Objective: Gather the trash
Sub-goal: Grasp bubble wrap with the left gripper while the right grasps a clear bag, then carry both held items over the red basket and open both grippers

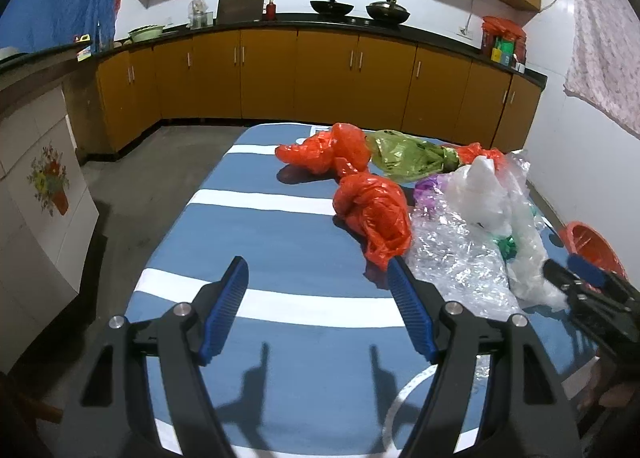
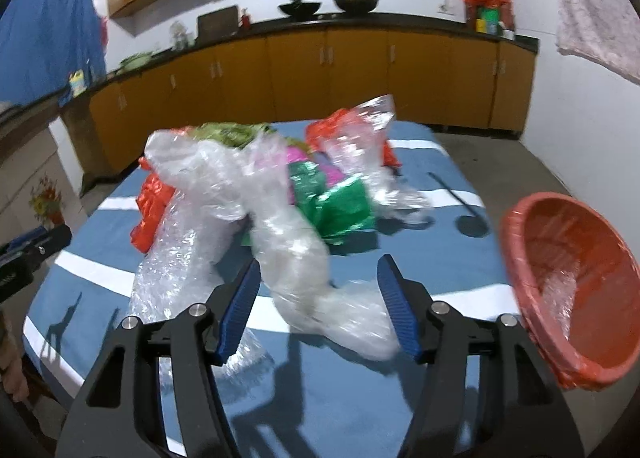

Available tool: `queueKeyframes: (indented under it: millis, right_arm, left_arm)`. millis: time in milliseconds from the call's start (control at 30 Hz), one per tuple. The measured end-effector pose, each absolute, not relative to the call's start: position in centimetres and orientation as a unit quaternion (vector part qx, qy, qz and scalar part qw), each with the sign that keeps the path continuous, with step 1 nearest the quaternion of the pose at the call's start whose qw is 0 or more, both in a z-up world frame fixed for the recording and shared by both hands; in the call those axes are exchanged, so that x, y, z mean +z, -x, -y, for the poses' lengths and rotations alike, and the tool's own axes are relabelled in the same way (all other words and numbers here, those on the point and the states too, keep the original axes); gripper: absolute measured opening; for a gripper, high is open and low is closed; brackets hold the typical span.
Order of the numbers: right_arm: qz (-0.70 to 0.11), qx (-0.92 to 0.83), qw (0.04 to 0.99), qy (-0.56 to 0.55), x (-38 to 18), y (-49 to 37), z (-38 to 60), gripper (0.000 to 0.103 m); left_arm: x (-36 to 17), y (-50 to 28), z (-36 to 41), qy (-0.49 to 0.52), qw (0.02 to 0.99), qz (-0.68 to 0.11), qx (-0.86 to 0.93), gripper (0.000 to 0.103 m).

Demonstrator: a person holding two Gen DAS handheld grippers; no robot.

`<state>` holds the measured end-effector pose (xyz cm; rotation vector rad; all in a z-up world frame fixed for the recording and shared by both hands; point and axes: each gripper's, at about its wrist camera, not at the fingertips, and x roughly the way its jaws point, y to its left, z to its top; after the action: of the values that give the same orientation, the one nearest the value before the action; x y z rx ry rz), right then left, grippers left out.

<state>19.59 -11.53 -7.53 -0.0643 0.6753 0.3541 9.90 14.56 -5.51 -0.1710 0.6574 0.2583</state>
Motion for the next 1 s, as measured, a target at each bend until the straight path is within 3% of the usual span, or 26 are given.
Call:
queueKeyframes:
  millis: [133, 200, 267, 800, 1000]
  right_arm:
    - [-0.355, 0.174, 0.917, 0.043, -8.9, -20.6, 10.4, 0.051]
    - [-0.368, 0.178, 0.911, 0.042, -9.3, -20.9, 10.3, 0.036]
    - [-0.362, 0.180, 0.914, 0.043, -9.1, -20.5, 10.6, 0.033]
    - [-0.347, 0.110, 0.931, 0.017, -7.3, -17.3, 18.2, 0.032]
    - [-0.350, 0.105, 0.931, 0.018, -7.4, -17.0, 18.7, 0.032]
  left_arm:
    - [-5.8, -10.2, -14.3, 0.090, 0.934, -0.326, 0.117, 0.071]
    - [-5.9, -10.5, -13.8, 0.092, 0.934, -0.329, 0.108, 0.071]
    - [-6.0, -10.9, -13.0, 0.092, 0.934, -0.332, 0.098, 0.073]
    - [-9.1, -17.0, -4.4, 0.052, 0.914, -0.402, 0.027, 0.074]
    - [-10.7, -17.7, -4.1, 0.054, 0.905, -0.423, 0.012, 0.042]
